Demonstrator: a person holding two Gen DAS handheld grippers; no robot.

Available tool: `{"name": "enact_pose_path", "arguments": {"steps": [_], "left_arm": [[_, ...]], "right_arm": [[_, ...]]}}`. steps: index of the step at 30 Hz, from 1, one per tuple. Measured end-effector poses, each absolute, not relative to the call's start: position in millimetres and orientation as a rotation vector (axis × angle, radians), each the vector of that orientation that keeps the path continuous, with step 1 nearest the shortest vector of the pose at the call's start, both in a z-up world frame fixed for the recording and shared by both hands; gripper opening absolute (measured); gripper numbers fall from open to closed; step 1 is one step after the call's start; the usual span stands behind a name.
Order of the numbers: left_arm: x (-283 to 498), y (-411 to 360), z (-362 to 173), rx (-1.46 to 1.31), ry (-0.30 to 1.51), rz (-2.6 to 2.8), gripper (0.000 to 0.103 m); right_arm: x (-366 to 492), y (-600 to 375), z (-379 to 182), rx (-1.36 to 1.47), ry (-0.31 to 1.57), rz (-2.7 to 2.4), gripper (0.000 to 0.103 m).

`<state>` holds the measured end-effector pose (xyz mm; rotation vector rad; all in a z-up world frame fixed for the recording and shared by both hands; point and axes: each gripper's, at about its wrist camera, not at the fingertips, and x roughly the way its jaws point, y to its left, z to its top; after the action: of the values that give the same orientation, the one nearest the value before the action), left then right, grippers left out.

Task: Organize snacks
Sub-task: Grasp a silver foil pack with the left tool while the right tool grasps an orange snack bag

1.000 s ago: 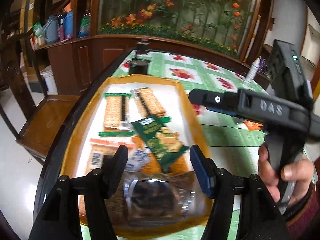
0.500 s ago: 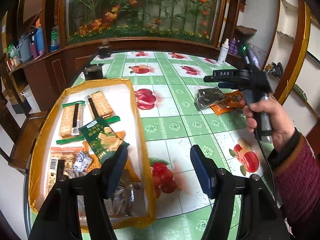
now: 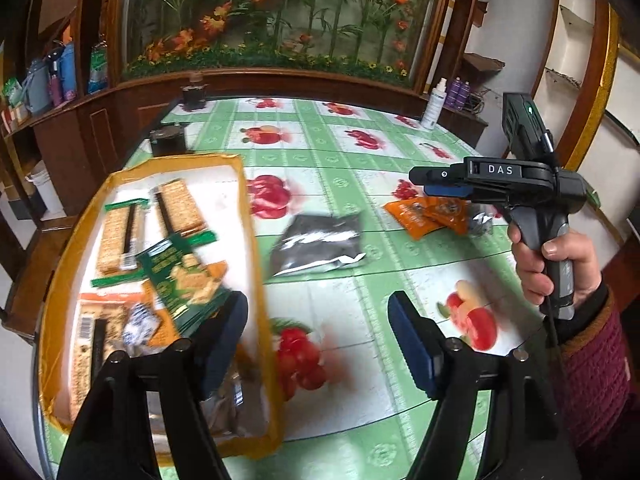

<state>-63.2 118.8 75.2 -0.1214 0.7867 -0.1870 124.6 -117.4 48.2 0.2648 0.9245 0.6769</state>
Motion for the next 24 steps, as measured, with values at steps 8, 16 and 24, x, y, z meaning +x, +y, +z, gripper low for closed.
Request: {"name": "enact_pose_path", "arguments": {"steps": [8, 16, 24], "left_arm": [[0, 92, 75, -0.131, 0.861, -0.173, 0.083], [56, 75, 36, -0.023, 1.009, -0.056, 0.083], [48, 40, 29, 0.021, 0.964, -0.097, 0.068]], "right_arm": [[135, -153, 43, 0.416, 0.902, 0.626, 0.057], [130, -163, 53, 0.472, 0.868, 0.642, 0.057], [128, -218, 62, 0.495, 0.812, 0.438, 0.057]]}}
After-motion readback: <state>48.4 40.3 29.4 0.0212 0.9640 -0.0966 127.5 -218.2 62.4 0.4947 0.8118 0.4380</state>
